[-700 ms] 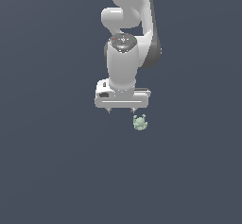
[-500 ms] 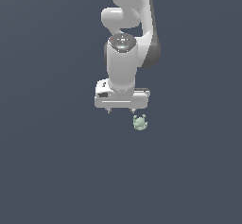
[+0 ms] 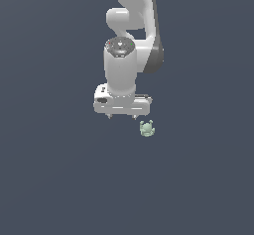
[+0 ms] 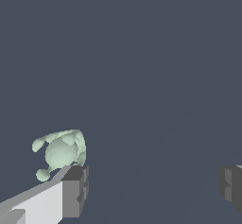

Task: Pick up the object and move it to a goal position.

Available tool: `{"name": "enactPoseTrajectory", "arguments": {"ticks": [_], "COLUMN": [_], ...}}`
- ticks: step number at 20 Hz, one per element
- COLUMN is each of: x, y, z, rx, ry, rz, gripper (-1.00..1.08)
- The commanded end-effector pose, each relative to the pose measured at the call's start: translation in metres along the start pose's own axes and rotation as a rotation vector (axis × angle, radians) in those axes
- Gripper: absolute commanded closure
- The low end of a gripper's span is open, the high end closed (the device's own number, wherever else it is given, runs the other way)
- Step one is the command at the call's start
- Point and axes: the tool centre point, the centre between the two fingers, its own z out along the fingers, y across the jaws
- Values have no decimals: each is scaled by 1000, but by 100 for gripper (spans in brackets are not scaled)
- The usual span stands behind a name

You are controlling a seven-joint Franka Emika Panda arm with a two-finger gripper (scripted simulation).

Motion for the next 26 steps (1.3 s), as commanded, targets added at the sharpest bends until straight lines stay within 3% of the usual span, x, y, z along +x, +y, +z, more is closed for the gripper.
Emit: {"name": "enactPoseTrajectory", "arguments": {"ticks": [1, 5, 15, 26], "x": [-1, -5, -31, -36], "y": [-5, -27, -108, -118], "z": [3, 19, 77, 93], "rx": [0, 0, 9, 11], "ry": [-1, -4, -14, -17], "rz": [-8, -37, -153, -168], "gripper": [-92, -92, -92, -92]}}
